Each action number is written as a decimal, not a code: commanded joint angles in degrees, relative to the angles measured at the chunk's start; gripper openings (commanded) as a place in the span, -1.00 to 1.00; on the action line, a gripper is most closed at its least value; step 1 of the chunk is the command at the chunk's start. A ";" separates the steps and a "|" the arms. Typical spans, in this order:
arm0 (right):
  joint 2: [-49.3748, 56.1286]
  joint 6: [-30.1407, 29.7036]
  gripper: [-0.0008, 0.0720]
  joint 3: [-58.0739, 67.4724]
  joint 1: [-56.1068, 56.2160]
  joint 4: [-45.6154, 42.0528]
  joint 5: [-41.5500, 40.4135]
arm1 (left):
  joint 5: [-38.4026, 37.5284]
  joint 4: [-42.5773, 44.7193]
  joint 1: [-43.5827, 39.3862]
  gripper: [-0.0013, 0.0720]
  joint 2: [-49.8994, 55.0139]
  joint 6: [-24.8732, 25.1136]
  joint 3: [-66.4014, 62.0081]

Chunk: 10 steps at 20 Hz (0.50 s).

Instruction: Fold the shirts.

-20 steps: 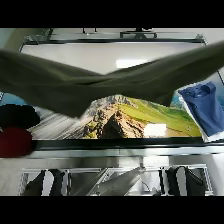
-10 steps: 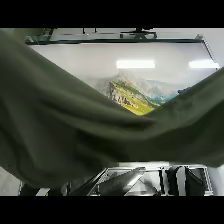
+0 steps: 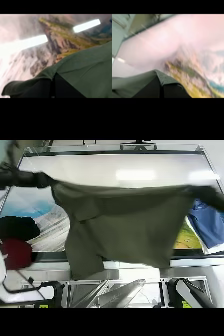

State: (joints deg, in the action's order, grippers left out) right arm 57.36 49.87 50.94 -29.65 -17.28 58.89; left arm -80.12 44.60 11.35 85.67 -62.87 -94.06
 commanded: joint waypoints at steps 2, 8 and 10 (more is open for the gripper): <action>21.42 -9.16 -0.93 -6.01 9.31 4.57 -11.41 | 0.00 0.26 2.80 -0.91 18.27 1.40 -0.83; 44.44 -17.33 -0.93 8.87 13.53 18.23 -11.74 | 0.42 0.20 0.63 -0.91 36.48 0.76 -20.50; 47.45 -15.89 -0.93 16.57 13.79 19.06 -10.78 | 3.04 0.22 -0.79 -0.91 39.32 -0.26 -26.84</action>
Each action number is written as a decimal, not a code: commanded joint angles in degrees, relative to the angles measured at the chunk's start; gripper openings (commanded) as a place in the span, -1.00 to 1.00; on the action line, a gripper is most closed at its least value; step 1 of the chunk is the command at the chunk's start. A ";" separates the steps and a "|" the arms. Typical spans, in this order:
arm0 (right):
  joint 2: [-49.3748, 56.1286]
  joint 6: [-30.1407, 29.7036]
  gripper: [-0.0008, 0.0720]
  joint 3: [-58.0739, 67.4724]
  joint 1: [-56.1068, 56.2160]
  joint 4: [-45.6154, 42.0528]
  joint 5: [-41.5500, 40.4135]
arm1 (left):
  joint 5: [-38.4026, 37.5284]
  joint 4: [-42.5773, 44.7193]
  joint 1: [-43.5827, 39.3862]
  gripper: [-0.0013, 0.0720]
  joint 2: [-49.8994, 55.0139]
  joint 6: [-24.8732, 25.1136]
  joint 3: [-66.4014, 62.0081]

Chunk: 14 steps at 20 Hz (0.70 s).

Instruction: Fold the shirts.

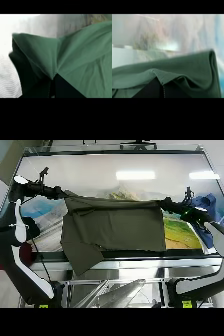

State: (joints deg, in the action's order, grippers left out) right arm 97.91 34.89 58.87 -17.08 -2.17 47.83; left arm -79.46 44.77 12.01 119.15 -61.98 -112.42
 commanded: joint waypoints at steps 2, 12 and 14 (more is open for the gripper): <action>7.65 1.36 -0.93 15.28 0.96 3.91 0.04 | 7.30 0.02 -2.10 -0.91 5.53 -1.51 -9.97; 11.56 4.94 -0.93 23.67 -0.24 0.74 -0.46 | 23.41 -4.31 -3.80 -0.91 0.11 5.73 -2.54; 13.31 4.98 -0.93 23.67 -0.33 0.37 -0.42 | 25.94 -4.26 -4.57 -0.91 0.11 7.96 -2.56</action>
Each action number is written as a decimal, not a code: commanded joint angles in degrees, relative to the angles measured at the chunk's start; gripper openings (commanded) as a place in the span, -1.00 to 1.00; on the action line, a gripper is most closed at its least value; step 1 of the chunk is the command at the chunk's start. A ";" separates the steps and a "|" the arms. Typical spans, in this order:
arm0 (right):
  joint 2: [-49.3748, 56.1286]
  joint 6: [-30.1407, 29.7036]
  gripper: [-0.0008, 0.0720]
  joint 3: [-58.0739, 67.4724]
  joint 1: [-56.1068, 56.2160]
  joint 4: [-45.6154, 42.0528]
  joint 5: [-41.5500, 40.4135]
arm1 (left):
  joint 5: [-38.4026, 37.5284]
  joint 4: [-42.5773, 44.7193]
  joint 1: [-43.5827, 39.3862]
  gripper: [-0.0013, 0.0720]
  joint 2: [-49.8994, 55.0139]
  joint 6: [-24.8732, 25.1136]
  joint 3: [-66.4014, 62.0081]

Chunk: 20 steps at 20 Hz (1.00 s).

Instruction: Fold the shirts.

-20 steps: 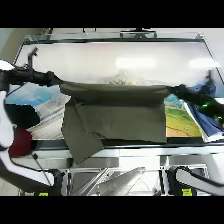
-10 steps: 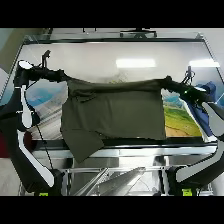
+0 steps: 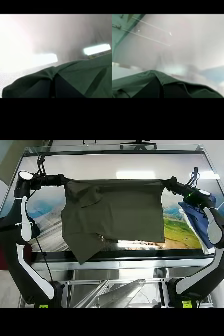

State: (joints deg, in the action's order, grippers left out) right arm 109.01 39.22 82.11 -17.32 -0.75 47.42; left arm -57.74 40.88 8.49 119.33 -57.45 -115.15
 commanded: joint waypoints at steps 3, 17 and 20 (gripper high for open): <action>3.43 0.66 -0.93 0.44 -0.09 -3.67 1.07 | 2.97 0.66 -0.68 -0.91 -0.07 3.43 0.20; 3.50 4.37 -0.93 0.44 -1.64 -20.96 9.03 | -18.25 10.78 2.71 -0.94 -0.04 -8.02 6.19; 3.50 5.44 -0.92 0.44 -1.64 -23.15 9.03 | -16.26 10.69 2.73 -0.94 -0.04 -7.98 9.35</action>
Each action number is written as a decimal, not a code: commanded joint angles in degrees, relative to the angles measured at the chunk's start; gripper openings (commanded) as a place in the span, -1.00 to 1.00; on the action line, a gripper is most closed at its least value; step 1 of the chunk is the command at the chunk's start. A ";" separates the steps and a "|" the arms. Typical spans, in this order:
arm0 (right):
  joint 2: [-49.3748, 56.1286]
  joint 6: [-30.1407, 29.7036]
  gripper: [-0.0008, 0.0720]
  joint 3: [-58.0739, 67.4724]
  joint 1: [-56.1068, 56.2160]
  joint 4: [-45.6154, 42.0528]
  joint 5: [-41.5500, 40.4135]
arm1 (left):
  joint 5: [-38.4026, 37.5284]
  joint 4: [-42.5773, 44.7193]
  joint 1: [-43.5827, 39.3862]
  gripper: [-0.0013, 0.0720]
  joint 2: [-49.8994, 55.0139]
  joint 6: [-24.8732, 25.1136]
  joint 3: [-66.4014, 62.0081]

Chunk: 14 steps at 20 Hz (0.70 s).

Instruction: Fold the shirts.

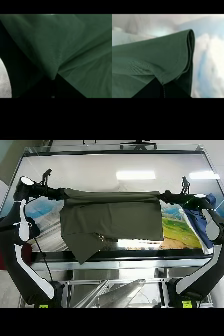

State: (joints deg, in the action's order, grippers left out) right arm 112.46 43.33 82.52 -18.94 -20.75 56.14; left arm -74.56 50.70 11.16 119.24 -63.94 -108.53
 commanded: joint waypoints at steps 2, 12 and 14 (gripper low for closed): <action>0.04 1.36 -0.92 0.02 -0.02 -3.67 0.35 | 1.60 0.74 0.04 -0.94 0.02 -1.40 2.64; -4.90 14.49 -0.26 0.02 -2.64 -13.62 10.40 | -17.05 0.85 1.42 -0.16 -0.07 -9.42 -8.57; -8.87 18.21 -0.26 0.00 -4.59 -19.93 16.35 | -20.41 0.79 3.50 -0.16 -2.14 -13.25 -7.10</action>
State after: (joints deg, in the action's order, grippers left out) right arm 107.55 54.98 82.52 -21.50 -32.51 65.01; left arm -87.88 51.44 12.80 118.58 -71.29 -114.87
